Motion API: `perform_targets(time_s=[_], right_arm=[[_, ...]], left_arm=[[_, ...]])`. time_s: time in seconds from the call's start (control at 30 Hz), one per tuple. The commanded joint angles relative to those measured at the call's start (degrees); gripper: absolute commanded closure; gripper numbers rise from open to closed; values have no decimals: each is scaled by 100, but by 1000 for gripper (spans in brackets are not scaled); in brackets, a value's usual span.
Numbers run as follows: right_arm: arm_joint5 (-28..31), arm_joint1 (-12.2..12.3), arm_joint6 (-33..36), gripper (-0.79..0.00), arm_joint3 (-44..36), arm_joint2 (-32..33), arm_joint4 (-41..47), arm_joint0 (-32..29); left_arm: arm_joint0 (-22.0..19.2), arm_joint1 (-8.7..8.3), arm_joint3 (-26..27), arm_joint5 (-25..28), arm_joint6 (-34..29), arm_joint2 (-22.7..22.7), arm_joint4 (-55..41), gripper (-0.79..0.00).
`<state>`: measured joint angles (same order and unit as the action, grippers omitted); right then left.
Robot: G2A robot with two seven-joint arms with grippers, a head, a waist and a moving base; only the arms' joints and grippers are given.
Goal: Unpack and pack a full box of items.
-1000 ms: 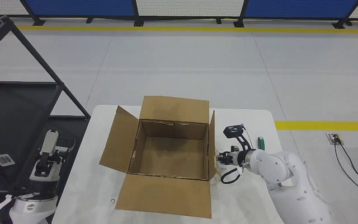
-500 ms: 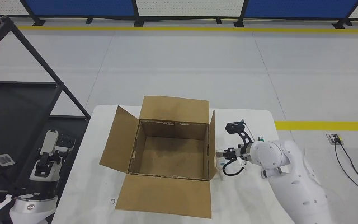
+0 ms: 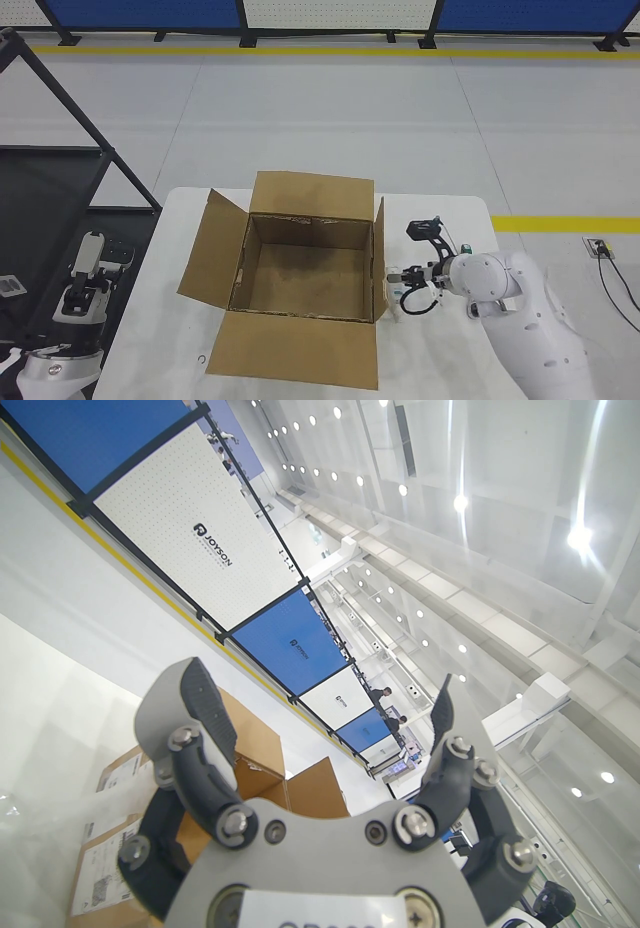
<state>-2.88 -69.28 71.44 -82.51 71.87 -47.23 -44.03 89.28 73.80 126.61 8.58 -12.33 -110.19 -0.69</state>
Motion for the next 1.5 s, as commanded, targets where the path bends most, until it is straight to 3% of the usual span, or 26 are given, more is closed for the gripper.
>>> perform_targets(time_s=[0.0, 0.13, 0.4, 0.47, 0.83, 1.07, 1.4, 1.43, 1.47], right_arm=[[4, 31, -61, -785, -142, 110, -51, -17], [59, 142, 184, -785, -463, 528, -203, -103], [835, 365, 665, -785, -963, 1351, -150, -275], [742, 409, 722, -785, -1177, 1595, -91, -432], [679, 418, 634, -785, -1162, 1575, -214, -512], [367, 451, 402, -785, -315, 1184, -1370, -91], [992, 477, 414, -785, 1509, 933, -1491, 773], [1022, 475, 397, -776, 1628, 906, -1476, 823], [1047, 471, 385, -690, 1722, 859, -1475, 860]], left_arm=[[0, 0, 0, 0, 0, 0, 0, -785], [0, 0, 0, 0, 0, 0, 0, -785], [0, 0, 0, 0, 0, 0, 0, -785], [0, 0, 0, 0, 0, 0, 0, -785], [0, 0, 0, 0, 0, 0, 0, -785], [0, 0, 0, 0, 0, 0, 0, -785], [0, 0, 0, 0, 0, 0, 0, -785], [0, 0, 0, 0, 0, 0, 0, -785], [0, 0, 0, 0, 0, 0, 0, -785]])
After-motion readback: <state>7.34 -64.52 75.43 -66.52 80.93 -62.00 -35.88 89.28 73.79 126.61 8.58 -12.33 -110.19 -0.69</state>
